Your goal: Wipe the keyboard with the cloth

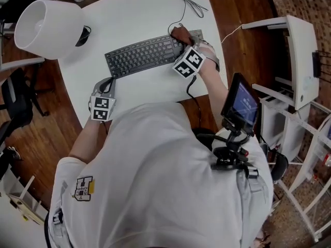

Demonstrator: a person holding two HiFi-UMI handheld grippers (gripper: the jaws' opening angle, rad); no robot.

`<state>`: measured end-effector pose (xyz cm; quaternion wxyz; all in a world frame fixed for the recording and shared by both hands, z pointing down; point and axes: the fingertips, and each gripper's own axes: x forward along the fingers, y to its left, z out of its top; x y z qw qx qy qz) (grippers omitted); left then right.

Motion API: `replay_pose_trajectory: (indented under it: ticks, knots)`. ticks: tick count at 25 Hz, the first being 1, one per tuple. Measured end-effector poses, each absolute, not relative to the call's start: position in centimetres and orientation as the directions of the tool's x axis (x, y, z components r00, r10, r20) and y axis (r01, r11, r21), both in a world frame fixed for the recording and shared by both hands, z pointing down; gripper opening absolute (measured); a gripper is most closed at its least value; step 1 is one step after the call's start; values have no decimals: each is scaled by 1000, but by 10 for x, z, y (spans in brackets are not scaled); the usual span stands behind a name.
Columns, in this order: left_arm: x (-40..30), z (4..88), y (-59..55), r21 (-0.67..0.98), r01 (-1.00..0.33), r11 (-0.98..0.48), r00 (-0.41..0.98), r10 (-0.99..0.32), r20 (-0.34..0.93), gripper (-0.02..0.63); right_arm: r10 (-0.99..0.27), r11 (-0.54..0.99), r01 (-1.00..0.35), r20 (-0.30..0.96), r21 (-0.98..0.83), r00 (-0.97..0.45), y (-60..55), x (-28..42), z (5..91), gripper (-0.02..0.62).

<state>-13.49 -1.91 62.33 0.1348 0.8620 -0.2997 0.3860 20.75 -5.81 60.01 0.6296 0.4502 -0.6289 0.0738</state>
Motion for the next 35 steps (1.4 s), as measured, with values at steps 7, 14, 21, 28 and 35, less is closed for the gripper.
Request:
replay_pose_trajectory:
  ticks: [7,14,21,28,35]
  knots:
    - [-137,626,-22,22,-641,-767,537,-427,727,8,-486,854,-326,844,405,-225,-59,-75,599,80]
    - [-137,624,-23,24,-623,-781,554,-419,719,5,-433,895,-231,870,382,-238,-54,-112,618,80]
    - [-143,624,-24,24,-622,-783,551,-416,724,5,-465,805,-425,885,415,-16,-54,49,622,80]
    - [-137,623,-21,12,-610,-792,544,-408,733,5,-409,609,-633,873,478,265,-32,246,622,80]
    - [-135,625,-20,15,-619,-785,549,-419,723,5,-402,593,-641,869,487,288,-26,237,608,80]
